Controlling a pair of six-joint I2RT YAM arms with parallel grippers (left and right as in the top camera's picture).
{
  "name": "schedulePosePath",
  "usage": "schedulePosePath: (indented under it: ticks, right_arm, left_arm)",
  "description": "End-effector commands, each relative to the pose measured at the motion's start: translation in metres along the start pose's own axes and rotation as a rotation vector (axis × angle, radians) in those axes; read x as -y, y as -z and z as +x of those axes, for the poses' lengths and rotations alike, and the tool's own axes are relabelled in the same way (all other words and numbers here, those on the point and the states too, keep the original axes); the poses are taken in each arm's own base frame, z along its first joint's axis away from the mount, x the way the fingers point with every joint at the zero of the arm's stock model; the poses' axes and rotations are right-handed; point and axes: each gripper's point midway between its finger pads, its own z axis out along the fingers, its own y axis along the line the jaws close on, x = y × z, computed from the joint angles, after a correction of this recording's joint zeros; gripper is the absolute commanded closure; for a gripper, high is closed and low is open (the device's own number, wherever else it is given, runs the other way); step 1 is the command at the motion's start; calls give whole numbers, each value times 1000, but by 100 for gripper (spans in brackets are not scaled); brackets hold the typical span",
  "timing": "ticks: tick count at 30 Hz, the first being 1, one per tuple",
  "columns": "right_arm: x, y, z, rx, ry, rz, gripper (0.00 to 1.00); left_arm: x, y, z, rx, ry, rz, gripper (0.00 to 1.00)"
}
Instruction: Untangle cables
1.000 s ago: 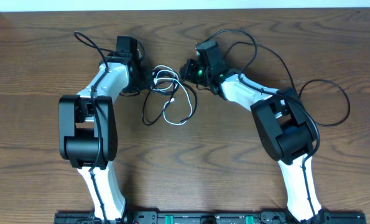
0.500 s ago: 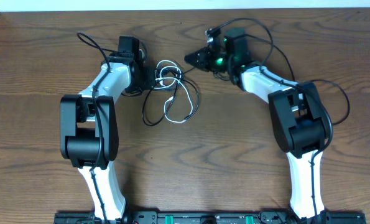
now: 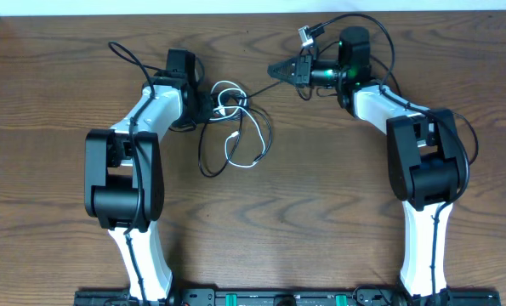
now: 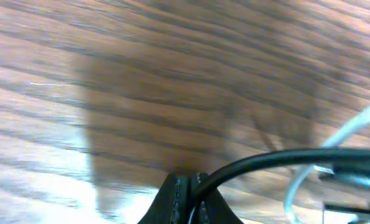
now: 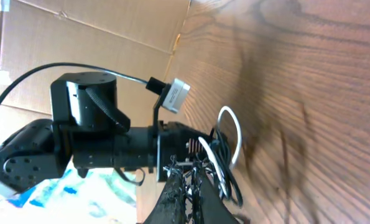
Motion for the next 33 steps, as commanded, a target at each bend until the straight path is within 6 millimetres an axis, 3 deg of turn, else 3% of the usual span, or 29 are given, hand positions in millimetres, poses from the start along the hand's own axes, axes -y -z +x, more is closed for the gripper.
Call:
schedulePosePath:
  ticks: [1,6,13,19,25,28,33]
  right_arm:
    - [3,18,-8,10,-10,-13,99]
    - [4,22,-9,6,-16,-18,99]
    - [17,17,9,-39,-100,24,98]
    - [24,4,23,-63,-104,69,58]
    - [34,-7,40,-93,-178,129,48]
    - [39,-14,53,-116,-205,167,47]
    - [31,-27,65,-151,-206,165,54]
  left_arm:
    - [-61,-15,11,-22,15,-271,93]
    - [-70,-12,10,-12,12,-328,93]
    - [-36,-14,14,-54,22,-130,92]
    - [0,-12,18,-103,29,70,92]
    - [9,-6,18,-109,8,124,92]
    - [10,5,15,-94,-43,130,84]
    - [13,29,10,-64,-66,139,53]
